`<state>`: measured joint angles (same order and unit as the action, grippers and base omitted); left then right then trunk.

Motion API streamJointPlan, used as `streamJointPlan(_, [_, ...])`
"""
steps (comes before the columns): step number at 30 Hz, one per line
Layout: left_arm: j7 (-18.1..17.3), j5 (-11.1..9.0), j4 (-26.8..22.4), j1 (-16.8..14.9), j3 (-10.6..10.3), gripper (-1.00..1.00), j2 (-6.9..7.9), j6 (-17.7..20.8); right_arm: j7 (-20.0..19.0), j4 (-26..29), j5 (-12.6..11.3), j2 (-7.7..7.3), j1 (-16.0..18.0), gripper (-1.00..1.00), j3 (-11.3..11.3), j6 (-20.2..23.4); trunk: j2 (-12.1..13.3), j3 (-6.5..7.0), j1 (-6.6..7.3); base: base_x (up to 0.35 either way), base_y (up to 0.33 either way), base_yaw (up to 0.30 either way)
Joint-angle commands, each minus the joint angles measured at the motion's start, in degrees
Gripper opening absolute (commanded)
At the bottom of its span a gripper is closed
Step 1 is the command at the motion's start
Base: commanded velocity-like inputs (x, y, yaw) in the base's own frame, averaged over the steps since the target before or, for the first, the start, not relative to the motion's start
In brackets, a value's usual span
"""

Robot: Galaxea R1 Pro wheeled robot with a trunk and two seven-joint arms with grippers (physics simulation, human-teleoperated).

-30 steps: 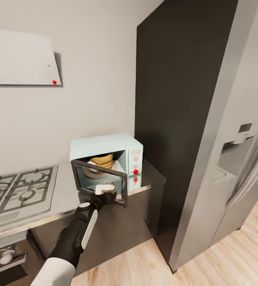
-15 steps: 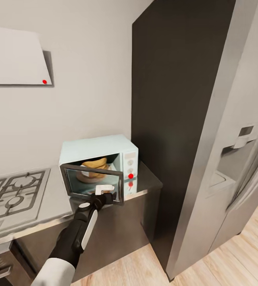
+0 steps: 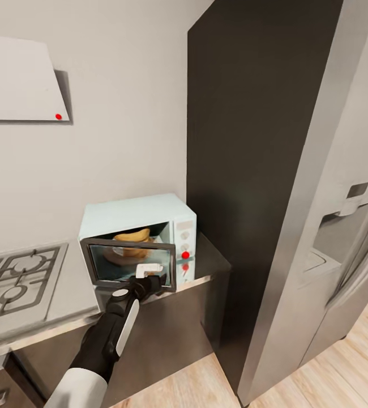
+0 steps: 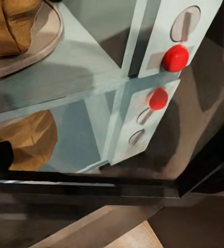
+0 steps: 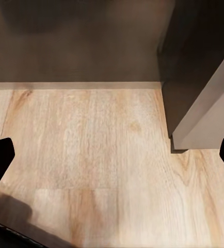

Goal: In the kitchen, take the popcorn bag from the countertop, put it into the microwave, and heat it until the popcorn is cooked so the cooked popcorn ends up inside the bag.

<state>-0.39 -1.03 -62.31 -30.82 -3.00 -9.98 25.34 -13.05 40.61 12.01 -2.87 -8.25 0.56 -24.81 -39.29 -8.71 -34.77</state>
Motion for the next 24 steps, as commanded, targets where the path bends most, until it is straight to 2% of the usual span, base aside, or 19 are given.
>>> streamJointPlan(1, [0.0,-0.1,-0.1,0.0,0.0,1.0,-0.01,0.3,0.0,0.1,0.1,-0.03,0.0,1.0,0.1,-0.1,-0.1,-0.08,-0.02,0.013,-0.001,0.0])
streamJointPlan(6, [0.0,-0.1,-0.1,0.0,0.0,1.0,-0.01,0.3,-0.5,-0.1,0.2,-0.06,0.0,1.0,0.2,0.0,-0.1,-0.08,-0.02,0.225,0.0,0.0])
streamJointPlan(9, [0.0,-0.1,-0.1,0.0,0.0,1.0,-0.01,0.3,-0.6,-1.2,0.2,-0.05,0.0,1.0,1.4,0.0,-0.1,-0.08,-0.02,0.254,0.0,0.0])
streamJointPlan(13, [0.0,-0.1,-0.1,0.0,0.1,1.0,-0.01,0.3,-0.3,-2.2,0.1,-0.07,0.1,1.0,2.9,0.1,-0.1,-0.08,-0.02,0.049,0.0,0.0])
streamJointPlan(20, [0.0,-0.1,-0.1,0.1,0.1,1.0,-0.01,0.3,-0.2,-2.9,0.2,-0.11,0.1,1.0,3.2,0.0,-0.1,-0.08,-0.02,0.007,0.0,0.0])
streamJointPlan(24, [0.0,-0.1,-0.1,0.0,0.1,1.0,-0.01,0.3,-0.2,-3.5,0.2,-0.09,0.2,1.0,3.2,0.0,-0.1,-0.08,-0.02,0.174,0.0,0.0])
